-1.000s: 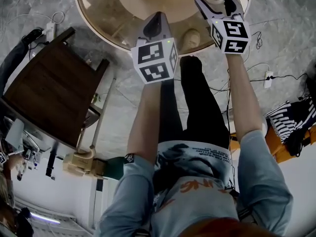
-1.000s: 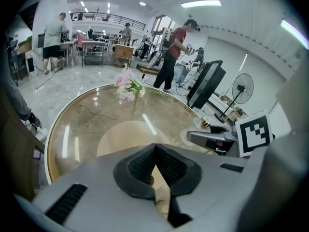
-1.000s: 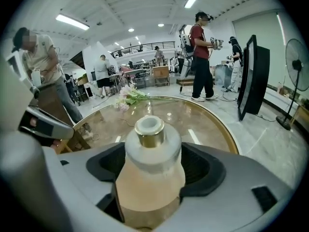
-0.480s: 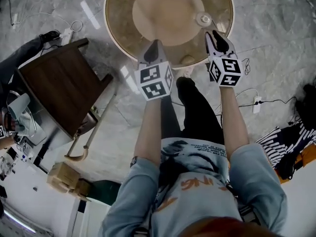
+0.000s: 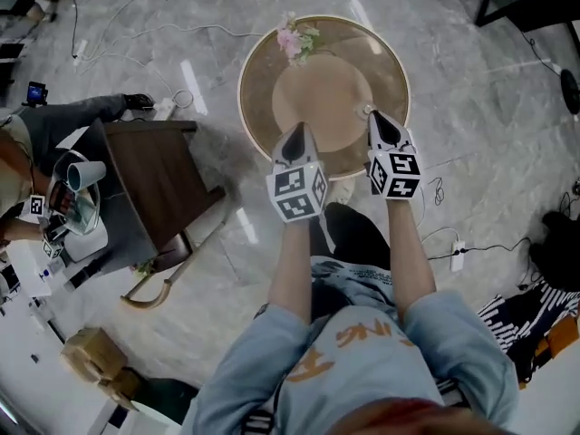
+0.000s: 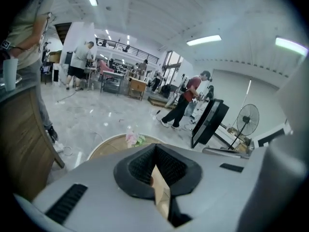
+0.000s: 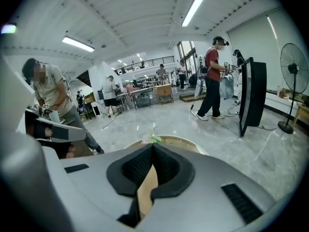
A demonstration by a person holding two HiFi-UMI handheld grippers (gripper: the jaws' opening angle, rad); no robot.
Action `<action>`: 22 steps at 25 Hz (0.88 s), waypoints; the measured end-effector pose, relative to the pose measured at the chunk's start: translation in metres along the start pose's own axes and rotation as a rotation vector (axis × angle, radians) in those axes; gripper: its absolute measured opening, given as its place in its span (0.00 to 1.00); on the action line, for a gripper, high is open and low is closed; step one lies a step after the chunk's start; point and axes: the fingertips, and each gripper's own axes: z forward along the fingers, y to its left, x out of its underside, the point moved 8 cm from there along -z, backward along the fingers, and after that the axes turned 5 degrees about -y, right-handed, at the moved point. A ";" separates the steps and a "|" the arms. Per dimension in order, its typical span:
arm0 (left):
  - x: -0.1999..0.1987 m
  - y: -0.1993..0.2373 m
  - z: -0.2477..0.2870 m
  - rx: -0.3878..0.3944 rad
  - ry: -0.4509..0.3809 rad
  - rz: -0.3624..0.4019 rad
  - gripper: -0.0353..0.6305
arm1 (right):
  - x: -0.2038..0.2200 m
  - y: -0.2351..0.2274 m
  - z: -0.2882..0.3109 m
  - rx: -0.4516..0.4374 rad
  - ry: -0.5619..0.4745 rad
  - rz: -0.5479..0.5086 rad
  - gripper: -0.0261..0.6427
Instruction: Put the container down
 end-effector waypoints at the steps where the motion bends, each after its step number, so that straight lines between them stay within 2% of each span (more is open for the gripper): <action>1: -0.013 -0.004 -0.003 0.001 -0.030 -0.005 0.09 | -0.016 0.004 -0.001 -0.004 -0.022 -0.002 0.06; 5: -0.062 -0.018 -0.023 -0.014 -0.134 -0.049 0.09 | -0.081 0.023 -0.016 -0.024 -0.132 -0.011 0.06; 8: -0.098 -0.026 -0.040 0.046 -0.217 -0.120 0.09 | -0.125 0.038 -0.032 -0.034 -0.216 -0.027 0.06; 10: -0.122 -0.033 -0.054 0.056 -0.266 -0.083 0.09 | -0.151 0.041 -0.046 -0.036 -0.263 -0.035 0.06; 16: -0.197 -0.061 -0.083 0.098 -0.449 0.113 0.09 | -0.226 0.041 -0.080 -0.024 -0.414 -0.076 0.06; 20: -0.235 -0.064 -0.102 0.106 -0.569 0.152 0.09 | -0.261 0.059 -0.092 -0.064 -0.482 -0.173 0.06; 22: -0.249 -0.067 -0.107 0.112 -0.605 0.183 0.09 | -0.275 0.064 -0.096 -0.084 -0.513 -0.198 0.06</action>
